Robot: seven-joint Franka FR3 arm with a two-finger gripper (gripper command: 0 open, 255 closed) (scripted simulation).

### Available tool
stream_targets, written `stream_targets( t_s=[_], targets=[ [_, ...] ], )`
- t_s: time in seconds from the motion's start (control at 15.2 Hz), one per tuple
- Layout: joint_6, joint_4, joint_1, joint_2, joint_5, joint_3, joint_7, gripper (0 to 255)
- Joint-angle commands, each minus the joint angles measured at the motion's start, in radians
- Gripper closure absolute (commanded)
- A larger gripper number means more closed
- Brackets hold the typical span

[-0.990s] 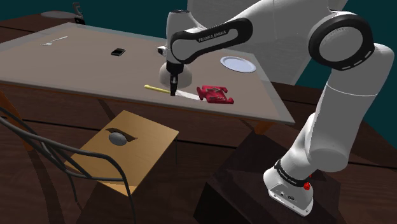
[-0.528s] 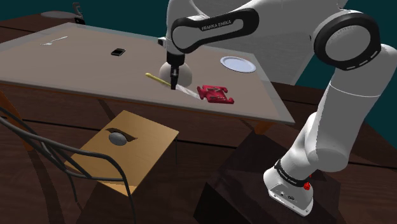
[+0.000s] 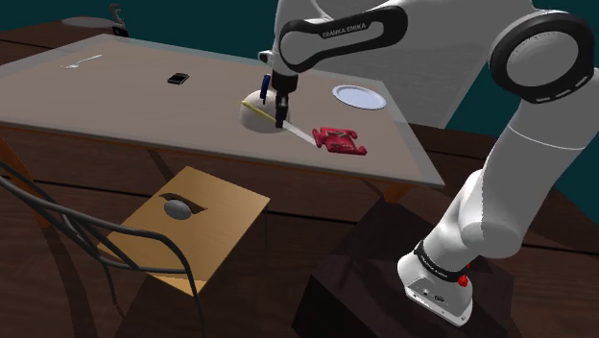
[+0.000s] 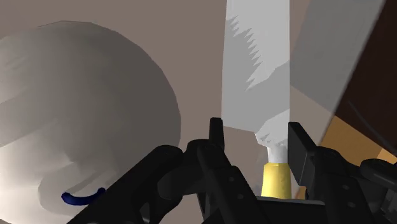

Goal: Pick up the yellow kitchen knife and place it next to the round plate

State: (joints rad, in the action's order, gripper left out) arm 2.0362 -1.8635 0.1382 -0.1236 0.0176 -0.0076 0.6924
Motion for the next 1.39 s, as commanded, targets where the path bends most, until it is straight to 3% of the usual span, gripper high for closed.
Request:
stream_targets(
  t_s=[0.0, 0.66, 1.32],
  targets=[
    [0.015, -0.054, -0.023, 0.039, -0.003, -0.018, 0.043, 255],
    [0.041, -0.174, -0.140, 0.135, -0.012, -0.127, 0.273, 255],
    [0.041, -0.178, -0.257, 0.140, -0.023, -0.250, 0.518, 255]
  ],
)
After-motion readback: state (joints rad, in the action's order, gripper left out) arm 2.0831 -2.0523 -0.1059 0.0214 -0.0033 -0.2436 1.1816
